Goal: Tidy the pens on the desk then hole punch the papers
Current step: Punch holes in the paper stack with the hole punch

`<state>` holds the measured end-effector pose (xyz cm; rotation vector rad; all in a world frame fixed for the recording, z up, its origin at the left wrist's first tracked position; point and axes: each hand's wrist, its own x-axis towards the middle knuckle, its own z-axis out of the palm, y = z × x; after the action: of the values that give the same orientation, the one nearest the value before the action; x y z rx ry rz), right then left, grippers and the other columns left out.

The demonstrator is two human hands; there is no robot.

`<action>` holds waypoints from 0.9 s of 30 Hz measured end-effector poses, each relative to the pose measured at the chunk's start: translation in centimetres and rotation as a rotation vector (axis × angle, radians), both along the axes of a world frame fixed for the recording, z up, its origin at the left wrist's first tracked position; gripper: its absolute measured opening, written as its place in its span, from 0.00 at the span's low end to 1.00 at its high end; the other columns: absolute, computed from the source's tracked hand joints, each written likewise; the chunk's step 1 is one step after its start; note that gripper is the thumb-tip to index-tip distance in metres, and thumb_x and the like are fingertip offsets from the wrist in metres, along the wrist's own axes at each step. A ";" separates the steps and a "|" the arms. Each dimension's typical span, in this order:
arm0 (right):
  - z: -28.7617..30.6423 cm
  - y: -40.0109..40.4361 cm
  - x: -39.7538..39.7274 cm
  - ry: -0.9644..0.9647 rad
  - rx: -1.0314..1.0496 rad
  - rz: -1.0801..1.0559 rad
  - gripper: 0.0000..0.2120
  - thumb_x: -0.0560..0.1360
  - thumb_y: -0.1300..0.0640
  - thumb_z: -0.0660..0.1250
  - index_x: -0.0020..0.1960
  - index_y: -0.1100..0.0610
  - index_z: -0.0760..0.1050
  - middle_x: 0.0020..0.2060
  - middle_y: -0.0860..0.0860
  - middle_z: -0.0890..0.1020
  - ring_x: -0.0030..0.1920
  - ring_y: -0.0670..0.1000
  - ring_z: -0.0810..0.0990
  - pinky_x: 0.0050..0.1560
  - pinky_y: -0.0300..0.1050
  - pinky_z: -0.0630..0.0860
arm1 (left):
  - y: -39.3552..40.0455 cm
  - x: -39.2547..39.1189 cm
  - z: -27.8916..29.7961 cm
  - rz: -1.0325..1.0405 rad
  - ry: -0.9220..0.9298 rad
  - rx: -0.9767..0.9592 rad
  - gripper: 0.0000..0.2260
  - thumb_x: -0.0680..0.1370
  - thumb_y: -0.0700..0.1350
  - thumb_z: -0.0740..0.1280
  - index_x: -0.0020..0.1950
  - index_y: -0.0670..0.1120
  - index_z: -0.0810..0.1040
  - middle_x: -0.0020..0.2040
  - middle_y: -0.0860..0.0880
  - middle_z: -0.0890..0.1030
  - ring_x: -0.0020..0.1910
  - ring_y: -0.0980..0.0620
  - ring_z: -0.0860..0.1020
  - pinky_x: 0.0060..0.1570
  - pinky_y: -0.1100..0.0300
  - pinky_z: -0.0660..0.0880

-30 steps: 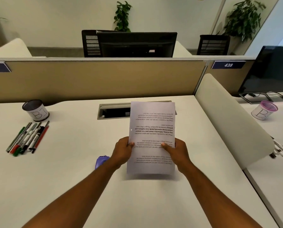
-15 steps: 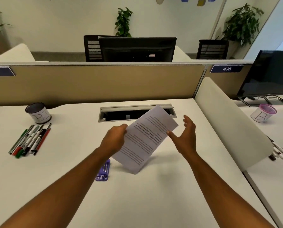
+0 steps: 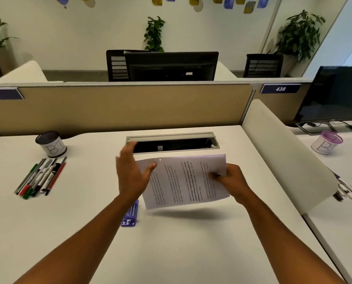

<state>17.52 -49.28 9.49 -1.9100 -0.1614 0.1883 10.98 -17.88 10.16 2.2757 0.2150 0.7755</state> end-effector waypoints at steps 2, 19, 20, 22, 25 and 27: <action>-0.8 -0.8 -0.7 0.070 0.073 -0.017 0.05 0.76 0.61 0.74 0.51 0.55 0.83 0.45 0.51 0.88 0.45 0.57 0.88 0.44 0.49 0.85 | 0.1 -0.8 -1.1 -0.037 0.149 -0.416 0.40 0.71 0.51 0.77 0.76 0.50 0.58 0.73 0.47 0.67 0.68 0.52 0.70 0.67 0.50 0.71; -8.5 1.3 -5.6 0.086 0.105 -0.423 0.18 0.73 0.57 0.78 0.61 0.56 0.81 0.49 0.48 0.86 0.50 0.55 0.86 0.52 0.54 0.85 | -5.2 -4.0 -6.8 -0.004 0.212 -0.635 0.06 0.80 0.45 0.68 0.57 0.50 0.75 0.46 0.57 0.81 0.45 0.58 0.81 0.35 0.73 0.76; -9.1 1.4 -6.0 0.101 0.099 -0.437 0.17 0.73 0.58 0.78 0.61 0.56 0.81 0.49 0.49 0.85 0.51 0.55 0.86 0.54 0.53 0.84 | -5.4 -4.5 -7.4 0.002 0.231 -0.625 0.07 0.80 0.44 0.68 0.56 0.52 0.75 0.45 0.59 0.80 0.44 0.59 0.80 0.36 0.73 0.74; -10.0 1.4 -6.6 0.124 0.101 -0.454 0.16 0.74 0.58 0.77 0.60 0.56 0.81 0.49 0.49 0.85 0.52 0.56 0.85 0.55 0.52 0.83 | -5.5 -5.3 -8.6 0.021 0.262 -0.635 0.08 0.80 0.42 0.68 0.56 0.52 0.75 0.45 0.58 0.80 0.45 0.57 0.80 0.38 0.72 0.73; -10.0 1.6 -6.5 0.132 0.088 -0.458 0.17 0.74 0.57 0.78 0.61 0.57 0.80 0.51 0.50 0.85 0.51 0.56 0.85 0.54 0.50 0.83 | -5.0 -5.5 -9.3 0.052 0.279 -0.653 0.08 0.79 0.42 0.69 0.57 0.49 0.75 0.46 0.56 0.80 0.46 0.57 0.80 0.40 0.67 0.75; -9.9 1.7 -6.5 0.122 0.082 -0.456 0.18 0.74 0.57 0.77 0.62 0.58 0.80 0.52 0.51 0.85 0.51 0.55 0.85 0.53 0.46 0.82 | -4.8 -5.4 -9.7 0.055 0.279 -0.643 0.08 0.79 0.43 0.69 0.58 0.49 0.76 0.46 0.56 0.80 0.46 0.59 0.79 0.40 0.67 0.75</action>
<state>11.01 -47.59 -0.41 -1.7970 0.3422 -0.0111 5.58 -22.69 0.50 1.7536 0.5703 0.3372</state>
